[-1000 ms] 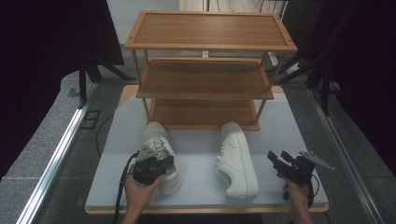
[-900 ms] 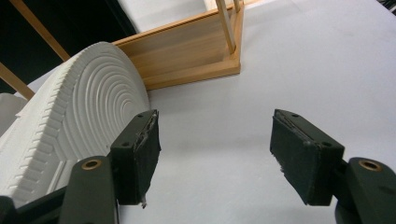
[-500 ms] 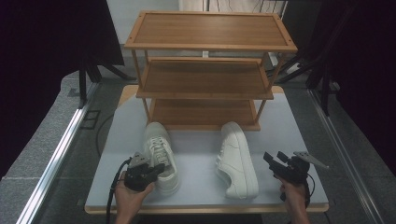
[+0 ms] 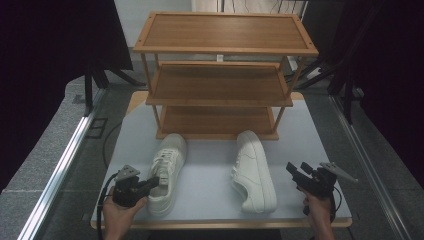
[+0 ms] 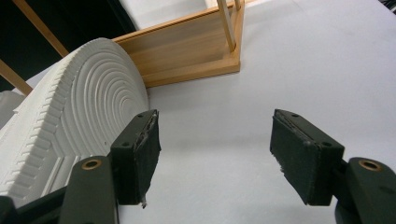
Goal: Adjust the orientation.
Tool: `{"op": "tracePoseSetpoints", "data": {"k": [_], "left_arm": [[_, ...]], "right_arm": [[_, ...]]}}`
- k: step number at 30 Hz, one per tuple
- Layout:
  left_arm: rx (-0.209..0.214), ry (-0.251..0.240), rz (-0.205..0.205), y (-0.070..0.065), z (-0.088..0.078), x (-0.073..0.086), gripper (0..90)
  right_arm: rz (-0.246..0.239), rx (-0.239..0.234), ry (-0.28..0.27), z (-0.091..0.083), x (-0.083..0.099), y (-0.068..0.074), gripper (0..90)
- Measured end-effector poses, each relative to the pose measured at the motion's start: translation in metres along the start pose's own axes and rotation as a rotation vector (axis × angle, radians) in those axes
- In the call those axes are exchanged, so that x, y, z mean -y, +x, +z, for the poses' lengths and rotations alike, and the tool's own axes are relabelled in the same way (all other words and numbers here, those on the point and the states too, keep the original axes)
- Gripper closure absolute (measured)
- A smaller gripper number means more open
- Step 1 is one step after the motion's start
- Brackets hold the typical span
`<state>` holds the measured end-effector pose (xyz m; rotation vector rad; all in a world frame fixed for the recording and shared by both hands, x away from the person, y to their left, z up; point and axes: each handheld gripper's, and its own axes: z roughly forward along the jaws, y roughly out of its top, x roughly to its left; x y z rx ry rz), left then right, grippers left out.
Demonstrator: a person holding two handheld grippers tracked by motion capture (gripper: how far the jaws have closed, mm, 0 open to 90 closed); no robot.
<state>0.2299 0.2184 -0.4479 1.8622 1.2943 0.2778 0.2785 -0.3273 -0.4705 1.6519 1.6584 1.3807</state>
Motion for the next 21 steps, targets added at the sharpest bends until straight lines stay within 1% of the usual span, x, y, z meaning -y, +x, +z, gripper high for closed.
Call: {"op": "tracePoseSetpoints", "data": {"k": [4,6,8,11,12,13,14,15,16,17,18,19,20,21], "left_arm": [[0.015,-0.016,-0.033,0.015,-0.009,0.003,90.0],[0.024,-0.016,-0.037,0.021,-0.013,0.003,90.0],[0.034,-0.022,-0.049,0.027,-0.016,0.004,90.0],[0.076,-0.042,-0.072,0.032,-0.017,0.005,90.0],[0.083,-0.046,-0.074,0.032,-0.017,0.006,90.0],[0.082,-0.047,-0.059,0.031,-0.017,0.005,90.0],[0.082,-0.047,-0.059,0.031,-0.017,0.005,89.1],[0.091,-0.055,-0.054,0.030,-0.018,0.004,86.5],[0.101,-0.075,-0.055,0.029,-0.020,0.003,86.5],[0.107,-0.091,-0.052,0.027,-0.022,0.001,83.0],[0.116,-0.105,-0.045,0.025,-0.024,0.000,82.2],[0.135,-0.129,-0.030,0.020,-0.028,-0.004,79.5],[0.135,-0.129,-0.030,0.020,-0.028,-0.004,76.8],[0.142,-0.144,-0.026,0.017,-0.029,-0.005,76.8]], "right_arm": [[-0.003,0.000,0.002,0.000,0.000,0.000,32.9],[-0.001,0.004,0.004,0.001,0.001,0.000,32.9],[0.000,0.005,0.007,0.001,0.001,-0.001,33.0],[0.001,0.007,0.009,0.002,0.002,-0.001,32.9],[0.002,0.005,0.008,0.002,0.002,-0.001,33.0],[-0.004,0.003,0.005,0.002,0.002,0.001,33.2],[-0.004,0.003,0.005,0.002,0.002,0.001,33.2],[-0.021,0.000,-0.007,0.001,0.000,0.005,34.1],[-0.021,0.000,-0.007,0.001,0.000,0.005,34.1],[-0.031,-0.006,-0.010,0.000,-0.001,0.007,35.2],[-0.043,-0.013,-0.015,-0.001,-0.002,0.010,36.7],[-0.064,-0.023,-0.023,-0.003,-0.004,0.015,38.6],[-0.064,-0.023,-0.023,-0.003,-0.004,0.015,38.6],[-0.073,-0.026,-0.025,-0.004,-0.005,0.018,39.6]]}}
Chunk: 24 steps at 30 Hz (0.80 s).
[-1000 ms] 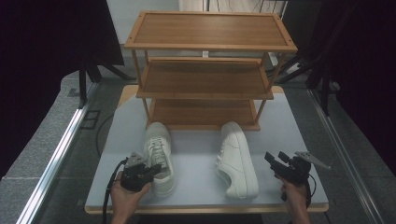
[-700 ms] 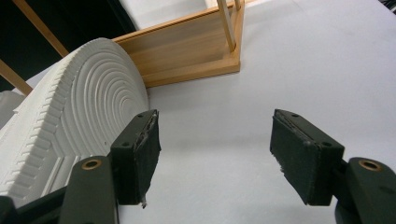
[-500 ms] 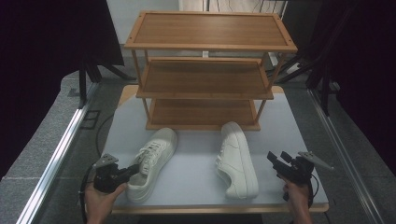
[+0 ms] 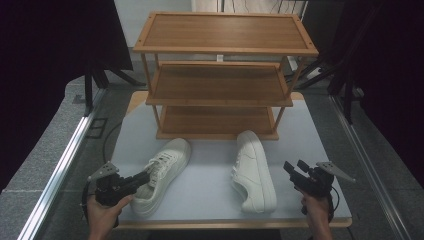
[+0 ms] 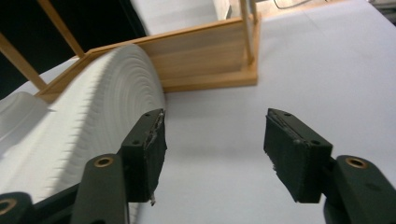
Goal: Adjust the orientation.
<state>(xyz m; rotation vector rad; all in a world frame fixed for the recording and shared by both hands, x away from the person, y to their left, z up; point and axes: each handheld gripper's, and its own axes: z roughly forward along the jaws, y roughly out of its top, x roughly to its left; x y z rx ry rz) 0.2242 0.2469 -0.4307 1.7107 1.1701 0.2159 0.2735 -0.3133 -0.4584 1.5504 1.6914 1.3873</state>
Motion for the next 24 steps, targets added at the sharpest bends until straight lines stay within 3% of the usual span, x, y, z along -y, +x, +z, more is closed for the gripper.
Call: {"op": "tracePoseSetpoints", "data": {"k": [3,4,5,6,9,10,12,14,18,22,24], "left_arm": [[0.011,-0.026,0.013,-0.006,0.001,-0.002,67.8],[0.012,-0.040,0.032,-0.009,0.002,-0.003,63.3],[0.012,-0.040,0.032,-0.009,0.002,-0.003,61.3],[0.006,-0.050,0.039,-0.010,0.002,-0.003,58.8],[-0.005,-0.081,0.017,-0.011,0.002,-0.005,53.2],[0.002,-0.094,0.003,-0.011,0.003,-0.005,47.6],[0.023,-0.101,-0.011,-0.012,0.005,-0.006,45.0],[0.033,-0.088,0.007,-0.017,0.008,-0.009,41.1],[0.047,-0.099,0.008,-0.020,0.008,-0.014,38.7],[0.074,-0.088,-0.016,-0.016,0.015,-0.015,37.2],[0.069,-0.083,-0.016,-0.015,0.017,-0.014,37.1]], "right_arm": [[-0.037,-0.025,-0.002,-0.001,-0.005,0.010,42.1],[-0.074,-0.038,0.000,-0.001,-0.008,0.019,42.4],[-0.074,-0.038,0.000,-0.001,-0.008,0.019,42.4],[-0.115,-0.036,-0.001,-0.001,-0.011,0.029,42.5],[-0.150,-0.056,0.002,-0.003,-0.013,0.040,43.1],[-0.178,-0.095,0.015,-0.004,-0.014,0.052,43.5],[-0.192,-0.112,0.026,-0.005,-0.014,0.057,43.5],[-0.229,-0.130,0.039,-0.005,-0.013,0.073,43.2],[-0.271,-0.167,0.057,-0.006,-0.010,0.088,45.3],[-0.355,-0.233,0.119,-0.005,-0.003,0.110,57.9],[-0.373,-0.247,0.136,-0.004,-0.001,0.115,60.7]]}}
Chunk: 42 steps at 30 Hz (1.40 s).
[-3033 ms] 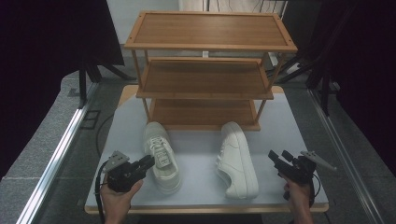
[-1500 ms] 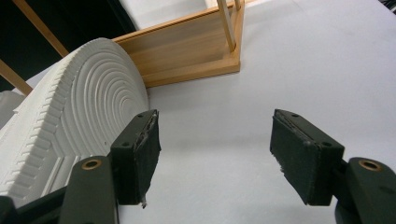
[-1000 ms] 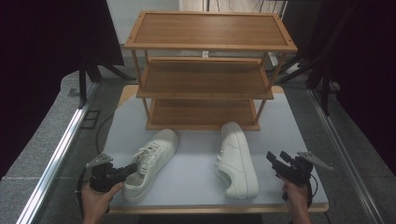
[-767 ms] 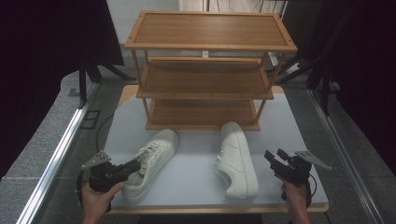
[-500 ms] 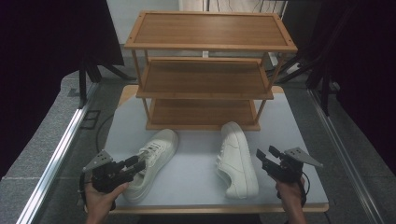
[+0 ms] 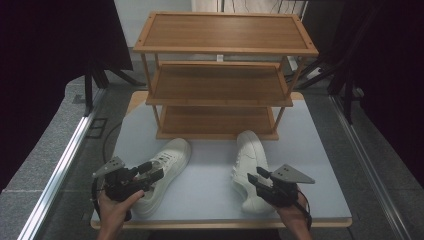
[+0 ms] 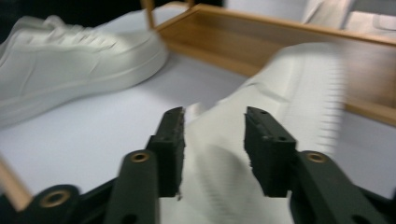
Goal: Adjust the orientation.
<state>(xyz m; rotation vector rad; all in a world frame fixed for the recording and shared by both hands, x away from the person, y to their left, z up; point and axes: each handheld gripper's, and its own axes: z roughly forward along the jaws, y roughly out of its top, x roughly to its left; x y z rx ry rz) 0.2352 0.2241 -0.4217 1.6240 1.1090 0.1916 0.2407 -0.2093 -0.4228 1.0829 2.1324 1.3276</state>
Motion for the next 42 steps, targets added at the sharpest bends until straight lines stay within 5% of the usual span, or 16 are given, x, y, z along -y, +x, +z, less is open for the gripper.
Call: {"op": "tracePoseSetpoints", "data": {"k": [6,8,20,32,33,34,35,38,41,42], "left_arm": [[-0.005,-0.008,-0.009,-0.003,0.007,0.000,37.6],[-0.003,-0.010,-0.001,-0.006,0.007,-0.002,37.6],[0.007,0.033,0.012,-0.011,0.019,0.000,37.5],[0.008,-0.001,0.002,-0.013,0.009,-0.004,37.3],[0.008,0.005,0.002,-0.014,0.010,-0.003,37.4],[0.008,0.012,0.004,-0.014,0.011,-0.003,37.3],[0.008,0.017,0.003,-0.015,0.012,-0.003,37.3],[0.012,0.030,0.007,-0.017,0.015,-0.002,37.2],[0.015,0.031,0.009,-0.018,0.015,-0.002,37.2],[0.015,0.031,0.011,-0.018,0.015,-0.002,37.1]], "right_arm": [[-0.073,-0.055,0.077,0.013,0.003,0.021,83.6],[-0.125,-0.035,0.113,0.018,0.009,0.029,89.1],[-0.089,-0.047,0.134,0.005,0.007,0.017,89.5],[-0.004,-0.031,0.063,-0.023,0.004,-0.019,89.5],[0.003,-0.019,0.060,-0.025,0.005,-0.023,89.5],[-0.024,0.067,0.132,-0.022,0.009,-0.030,89.6],[-0.024,0.067,0.132,-0.022,0.009,-0.030,89.6],[0.087,0.077,0.127,-0.034,0.023,-0.065,89.5],[0.129,0.096,0.147,-0.038,0.032,-0.081,89.4],[0.211,0.003,0.104,-0.041,0.037,-0.091,89.4]]}}
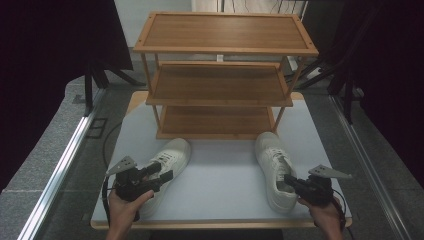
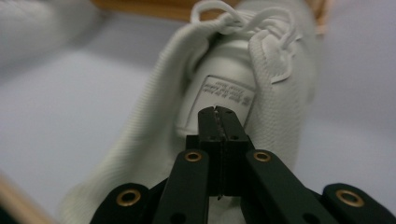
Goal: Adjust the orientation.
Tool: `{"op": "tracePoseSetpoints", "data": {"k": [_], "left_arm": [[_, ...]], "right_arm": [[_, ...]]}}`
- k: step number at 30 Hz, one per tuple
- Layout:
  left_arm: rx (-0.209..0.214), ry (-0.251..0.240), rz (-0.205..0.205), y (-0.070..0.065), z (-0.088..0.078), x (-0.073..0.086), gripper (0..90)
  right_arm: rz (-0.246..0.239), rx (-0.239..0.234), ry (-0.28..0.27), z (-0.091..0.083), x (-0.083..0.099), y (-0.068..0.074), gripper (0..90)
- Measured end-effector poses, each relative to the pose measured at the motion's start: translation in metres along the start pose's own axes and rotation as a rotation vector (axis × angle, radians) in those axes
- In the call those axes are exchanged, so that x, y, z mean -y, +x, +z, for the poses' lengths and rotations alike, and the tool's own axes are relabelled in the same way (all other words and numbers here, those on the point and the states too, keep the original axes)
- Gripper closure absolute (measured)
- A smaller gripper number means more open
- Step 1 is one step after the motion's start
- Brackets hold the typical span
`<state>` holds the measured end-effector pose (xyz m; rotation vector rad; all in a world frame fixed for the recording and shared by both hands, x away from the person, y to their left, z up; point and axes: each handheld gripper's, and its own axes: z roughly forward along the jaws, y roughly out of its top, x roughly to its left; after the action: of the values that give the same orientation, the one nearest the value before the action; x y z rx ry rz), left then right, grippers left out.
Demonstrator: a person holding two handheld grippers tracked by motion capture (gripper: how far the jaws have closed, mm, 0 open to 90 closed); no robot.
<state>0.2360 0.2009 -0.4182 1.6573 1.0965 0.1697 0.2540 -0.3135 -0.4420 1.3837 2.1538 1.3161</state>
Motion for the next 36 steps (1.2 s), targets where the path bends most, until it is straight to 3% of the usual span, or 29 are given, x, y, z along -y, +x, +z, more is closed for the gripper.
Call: {"op": "tracePoseSetpoints", "data": {"k": [3,4,5,7,8,9,11,13,15,18,22,24,26,33,34,36], "left_arm": [[0.002,-0.004,0.000,-0.001,-0.002,-0.001,37.1],[0.001,-0.007,0.000,-0.001,-0.002,-0.001,37.1],[0.001,-0.009,-0.001,0.000,-0.003,-0.001,37.1],[0.001,-0.009,-0.003,0.000,-0.004,-0.001,37.1],[-0.001,-0.008,-0.004,0.000,-0.005,0.000,37.1],[-0.001,-0.008,-0.004,0.000,-0.005,0.000,37.1],[-0.002,-0.006,-0.004,-0.001,-0.005,0.000,37.0],[-0.005,-0.007,-0.003,-0.001,-0.006,0.000,37.1],[-0.010,-0.009,-0.009,0.001,-0.007,0.001,37.0],[-0.016,-0.007,-0.018,0.003,-0.006,0.001,37.1],[-0.015,-0.008,-0.017,0.002,-0.007,0.001,37.0],[-0.015,-0.011,-0.015,0.002,-0.008,0.000,37.0],[-0.018,-0.020,-0.019,0.002,-0.012,0.000,36.9],[-0.021,-0.041,-0.044,0.012,-0.019,-0.001,36.9],[-0.021,-0.043,-0.048,0.013,-0.019,0.000,36.9],[-0.025,-0.044,-0.053,0.015,-0.020,0.001,37.0]], "right_arm": [[-0.012,0.014,-0.003,-0.001,-0.001,0.004,89.3],[-0.073,0.036,-0.015,-0.002,-0.007,0.019,89.0],[-0.073,0.036,-0.015,-0.002,-0.007,0.019,89.0],[-0.133,0.020,-0.039,-0.004,-0.013,0.039,89.0],[-0.185,-0.011,-0.042,-0.003,-0.018,0.059,89.1],[-0.185,-0.011,-0.042,-0.003,-0.018,0.059,89.1],[-0.245,-0.001,-0.010,0.004,-0.018,0.075,89.1],[-0.283,0.027,0.052,0.015,-0.013,0.082,89.1],[-0.280,0.050,0.094,0.020,-0.007,0.079,89.3],[-0.270,0.091,0.095,0.010,-0.004,0.070,89.4],[-0.198,0.077,0.089,-0.002,0.001,0.046,89.5],[-0.185,0.077,0.085,-0.005,0.001,0.041,89.5],[-0.159,0.049,0.080,-0.011,0.002,0.031,89.5],[-0.160,0.021,0.066,-0.010,0.000,0.030,87.4],[-0.152,-0.048,0.019,-0.011,-0.004,0.033,83.3],[-0.152,-0.072,-0.008,-0.012,-0.007,0.036,81.4]]}}
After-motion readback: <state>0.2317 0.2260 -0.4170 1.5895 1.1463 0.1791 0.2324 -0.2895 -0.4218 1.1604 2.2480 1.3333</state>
